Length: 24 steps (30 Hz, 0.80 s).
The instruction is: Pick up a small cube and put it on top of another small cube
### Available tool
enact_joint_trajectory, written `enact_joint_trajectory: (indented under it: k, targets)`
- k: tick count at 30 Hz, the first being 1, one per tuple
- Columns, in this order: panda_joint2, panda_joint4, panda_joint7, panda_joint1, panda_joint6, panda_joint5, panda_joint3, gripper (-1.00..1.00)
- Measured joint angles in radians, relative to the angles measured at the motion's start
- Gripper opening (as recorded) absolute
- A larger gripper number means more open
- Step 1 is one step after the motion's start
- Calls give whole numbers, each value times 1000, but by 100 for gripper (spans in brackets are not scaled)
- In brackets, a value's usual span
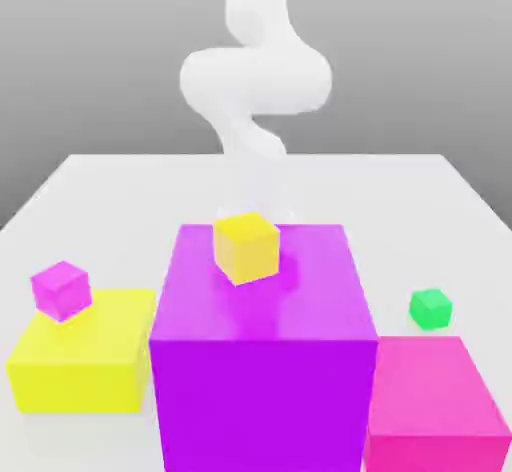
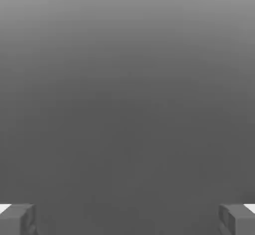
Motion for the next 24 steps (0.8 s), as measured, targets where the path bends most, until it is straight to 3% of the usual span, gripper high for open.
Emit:
enact_joint_trajectory:
  k: [13, 24]
  targets:
    - [477, 135, -68, 120, 64, 48, 66, 0]
    - [877, 246, -54, 233, 120, -15, 129, 0]
